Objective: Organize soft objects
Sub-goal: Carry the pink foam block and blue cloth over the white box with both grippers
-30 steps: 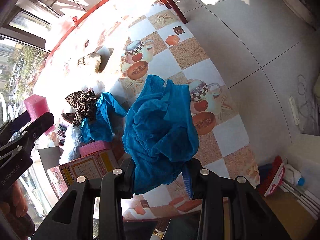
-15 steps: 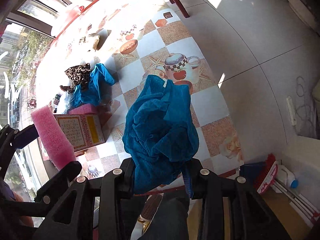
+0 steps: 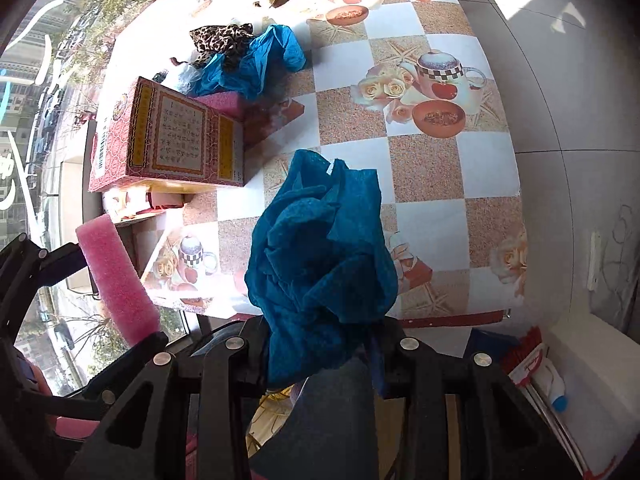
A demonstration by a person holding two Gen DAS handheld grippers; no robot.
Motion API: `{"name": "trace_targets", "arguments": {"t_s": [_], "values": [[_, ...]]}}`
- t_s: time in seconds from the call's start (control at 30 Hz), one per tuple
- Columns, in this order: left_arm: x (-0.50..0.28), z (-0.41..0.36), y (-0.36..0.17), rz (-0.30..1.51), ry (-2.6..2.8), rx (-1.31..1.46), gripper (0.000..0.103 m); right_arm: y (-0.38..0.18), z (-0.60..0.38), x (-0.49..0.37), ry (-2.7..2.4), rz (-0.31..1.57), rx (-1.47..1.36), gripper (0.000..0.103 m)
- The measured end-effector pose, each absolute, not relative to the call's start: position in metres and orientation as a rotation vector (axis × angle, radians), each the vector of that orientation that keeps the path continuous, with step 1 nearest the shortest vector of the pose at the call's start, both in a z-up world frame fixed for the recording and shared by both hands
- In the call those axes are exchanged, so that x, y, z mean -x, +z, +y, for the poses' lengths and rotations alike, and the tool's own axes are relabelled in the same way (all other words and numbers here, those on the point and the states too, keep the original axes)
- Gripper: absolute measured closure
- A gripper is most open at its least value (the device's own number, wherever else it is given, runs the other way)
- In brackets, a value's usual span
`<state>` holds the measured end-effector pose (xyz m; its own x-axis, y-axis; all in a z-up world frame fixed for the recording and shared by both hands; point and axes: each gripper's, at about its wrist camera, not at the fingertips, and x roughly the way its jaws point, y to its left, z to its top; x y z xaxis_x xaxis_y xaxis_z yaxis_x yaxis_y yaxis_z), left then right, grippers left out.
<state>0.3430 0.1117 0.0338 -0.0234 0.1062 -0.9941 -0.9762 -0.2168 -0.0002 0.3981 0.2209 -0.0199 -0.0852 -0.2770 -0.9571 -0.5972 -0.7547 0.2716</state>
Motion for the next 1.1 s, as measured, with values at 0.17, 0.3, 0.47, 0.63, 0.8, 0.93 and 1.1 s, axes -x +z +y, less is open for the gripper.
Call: {"name": "trace_targets", "arguments": {"t_s": [0.17, 0.3, 0.47, 0.63, 0.8, 0.93, 1.1], "values": [[-0.324, 0.069, 0.030, 1.031, 1.449, 1.282, 0.031, -0.024, 0.183, -0.376, 1.959, 0.922, 2.008, 0.065], [-0.299, 0.033, 0.035, 1.014, 1.498, 1.282, 0.031, -0.026, 0.147, -0.352, 1.982, 0.901, 2.049, 0.065], [-0.256, -0.006, 0.051, 0.937, 1.595, 1.288, 0.031, -0.019, 0.104, -0.320, 2.046, 0.816, 2.107, 0.065], [-0.225, -0.040, 0.047, 0.903, 1.663, 1.342, 0.031, -0.010, 0.071, -0.294, 2.097, 0.711, 2.145, 0.065], [-0.203, -0.066, 0.045, 0.867, 1.730, 1.374, 0.031, -0.002, 0.054, -0.271, 2.126, 0.638, 2.149, 0.065], [-0.183, -0.087, 0.050, 0.805, 1.806, 1.399, 0.031, 0.004, 0.039, -0.251, 2.163, 0.576, 2.153, 0.065], [-0.160, -0.118, 0.049, 0.734, 1.900, 1.461, 0.031, 0.008, 0.022, -0.228, 2.218, 0.502, 2.166, 0.065]]}}
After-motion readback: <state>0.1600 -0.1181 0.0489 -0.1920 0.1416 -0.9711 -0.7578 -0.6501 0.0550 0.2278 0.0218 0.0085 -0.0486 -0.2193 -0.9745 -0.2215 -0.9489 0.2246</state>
